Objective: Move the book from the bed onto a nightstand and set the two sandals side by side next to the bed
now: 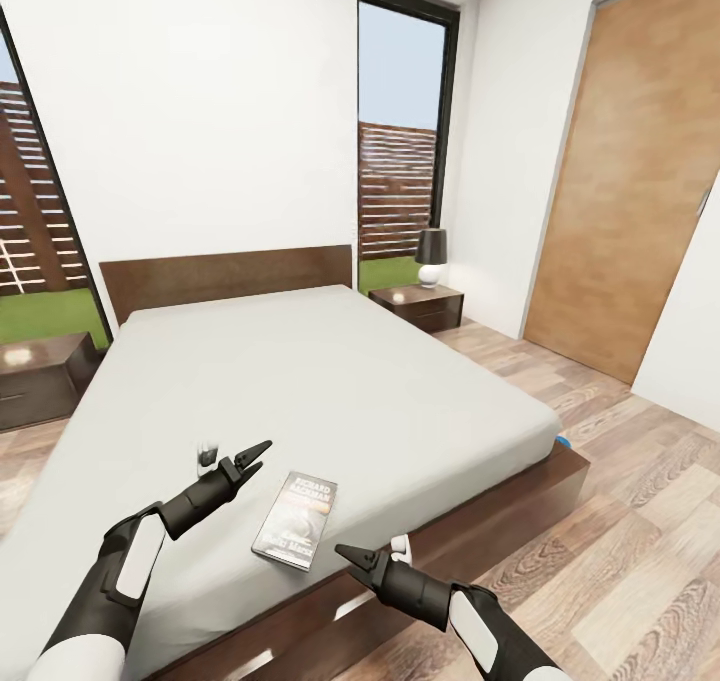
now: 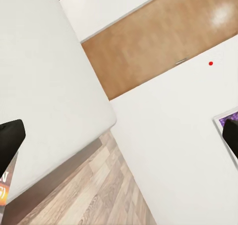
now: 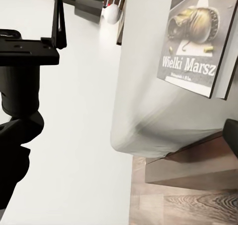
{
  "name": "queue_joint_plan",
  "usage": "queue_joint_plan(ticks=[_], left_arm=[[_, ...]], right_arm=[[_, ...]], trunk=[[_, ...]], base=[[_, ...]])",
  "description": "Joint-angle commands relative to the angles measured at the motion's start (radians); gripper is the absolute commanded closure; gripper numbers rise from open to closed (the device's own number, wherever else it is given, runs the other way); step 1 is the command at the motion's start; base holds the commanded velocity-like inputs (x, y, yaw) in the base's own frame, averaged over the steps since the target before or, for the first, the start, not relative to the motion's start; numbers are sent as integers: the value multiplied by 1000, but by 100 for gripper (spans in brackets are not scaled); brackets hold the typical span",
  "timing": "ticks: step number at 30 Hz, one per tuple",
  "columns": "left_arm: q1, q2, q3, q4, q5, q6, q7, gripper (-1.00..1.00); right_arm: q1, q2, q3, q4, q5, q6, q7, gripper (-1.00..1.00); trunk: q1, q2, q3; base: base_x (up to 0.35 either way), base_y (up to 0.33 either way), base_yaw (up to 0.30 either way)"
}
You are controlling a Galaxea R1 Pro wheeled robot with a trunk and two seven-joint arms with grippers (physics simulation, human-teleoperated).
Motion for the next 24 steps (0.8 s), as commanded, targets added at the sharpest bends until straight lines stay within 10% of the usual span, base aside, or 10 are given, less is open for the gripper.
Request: queue_joint_plan(ticks=[1, 24], left_arm=[[-1, 0, 1, 0, 3, 6, -1, -100], [-1, -1, 0, 0, 3, 6, -1, -100]], right_arm=[[-1, 0, 3, 0, -9, 8, -1, -100], [-1, 0, 3, 0, -9, 8, 1, -100]], trunk=[[0, 0, -1], [19, -35, -17]], base=[[0, 0, 2], [0, 0, 23]])
